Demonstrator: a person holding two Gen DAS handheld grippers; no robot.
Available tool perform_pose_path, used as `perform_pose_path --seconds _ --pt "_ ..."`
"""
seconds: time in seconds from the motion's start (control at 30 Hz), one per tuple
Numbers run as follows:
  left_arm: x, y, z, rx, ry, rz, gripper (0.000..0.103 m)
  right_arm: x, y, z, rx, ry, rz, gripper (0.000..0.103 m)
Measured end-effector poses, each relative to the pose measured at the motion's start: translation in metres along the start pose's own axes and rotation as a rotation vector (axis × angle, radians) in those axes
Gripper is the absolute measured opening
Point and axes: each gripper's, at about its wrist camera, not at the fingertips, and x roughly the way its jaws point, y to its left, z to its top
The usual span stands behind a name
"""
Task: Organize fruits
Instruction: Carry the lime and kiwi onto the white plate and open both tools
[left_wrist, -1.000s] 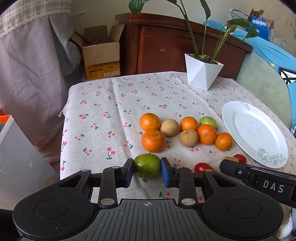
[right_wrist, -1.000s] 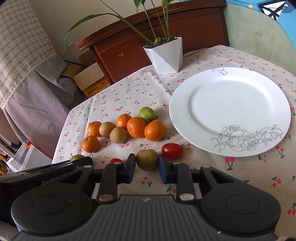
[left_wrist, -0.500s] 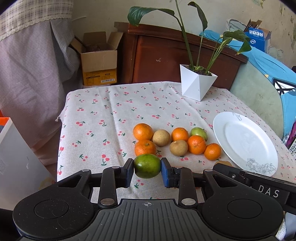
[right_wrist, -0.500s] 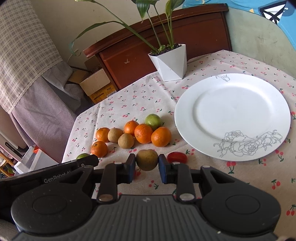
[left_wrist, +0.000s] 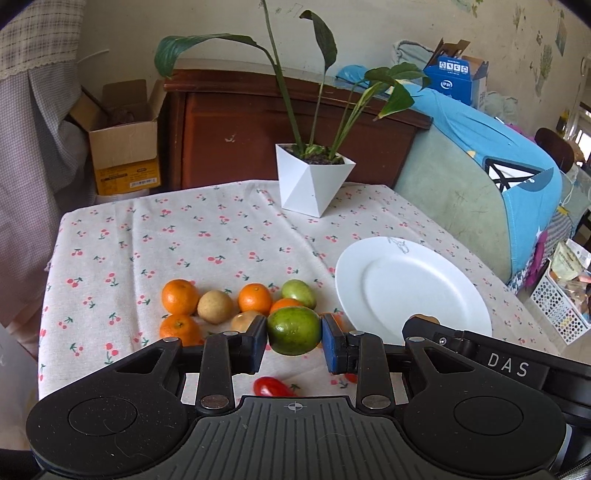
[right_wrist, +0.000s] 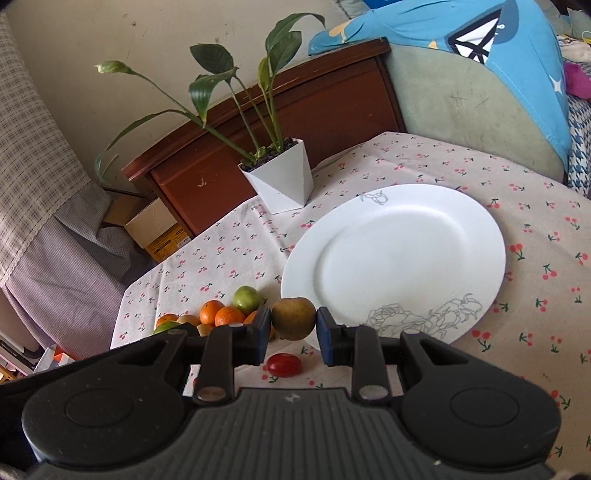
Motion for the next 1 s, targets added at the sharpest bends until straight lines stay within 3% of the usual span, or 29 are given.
perform_pose_path --seconds 0.33,0.87,1.0 --pt "0.028 -0.039 0.005 0.067 0.014 -0.095 0.029 -0.004 -0.036 0.007 0.100 -0.022 -0.089 0.027" --pt "0.052 -0.054 0.007 0.070 0.043 -0.129 0.031 0.000 -0.049 0.007 0.170 -0.019 -0.117 0.031" --pt "0.047 -0.052 0.009 0.062 0.039 -0.109 0.042 0.000 -0.049 0.007 0.174 -0.014 -0.112 0.033"
